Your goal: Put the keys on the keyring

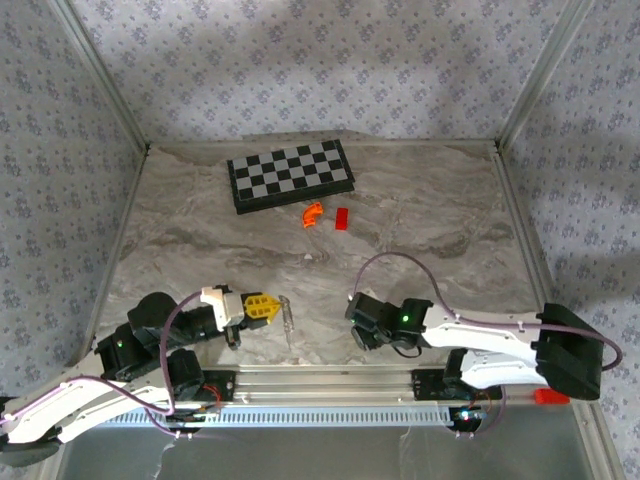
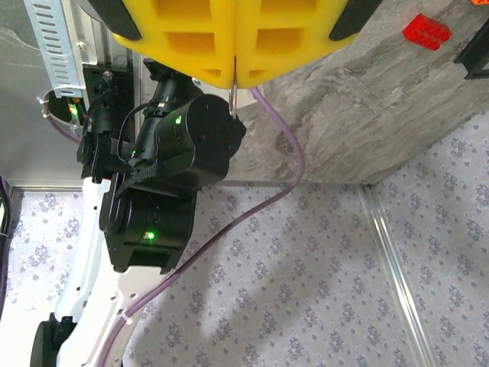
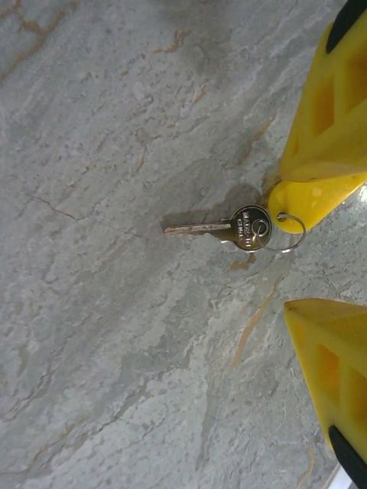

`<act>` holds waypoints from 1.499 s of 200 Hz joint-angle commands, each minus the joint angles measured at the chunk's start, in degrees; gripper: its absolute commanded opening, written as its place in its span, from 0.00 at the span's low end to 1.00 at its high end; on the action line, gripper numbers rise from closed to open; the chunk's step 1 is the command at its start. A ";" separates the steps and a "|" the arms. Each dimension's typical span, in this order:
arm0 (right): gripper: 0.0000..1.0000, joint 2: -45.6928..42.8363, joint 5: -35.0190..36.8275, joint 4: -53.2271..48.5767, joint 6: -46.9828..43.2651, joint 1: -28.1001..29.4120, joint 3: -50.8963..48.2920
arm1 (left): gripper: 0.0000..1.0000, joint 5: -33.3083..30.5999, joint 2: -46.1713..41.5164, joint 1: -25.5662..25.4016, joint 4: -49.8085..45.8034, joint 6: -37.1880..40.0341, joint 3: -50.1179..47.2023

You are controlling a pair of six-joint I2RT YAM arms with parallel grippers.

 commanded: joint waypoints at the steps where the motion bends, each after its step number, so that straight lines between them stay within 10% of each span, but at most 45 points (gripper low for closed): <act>1: 0.42 1.37 1.68 -1.87 -1.15 0.89 1.74 | 0.00 1.26 -0.76 -0.37 3.15 -0.81 0.95; 300: 0.11 8.39 5.64 -2.91 -0.90 2.42 4.62 | 0.00 0.82 -2.77 -0.46 3.33 -1.41 0.49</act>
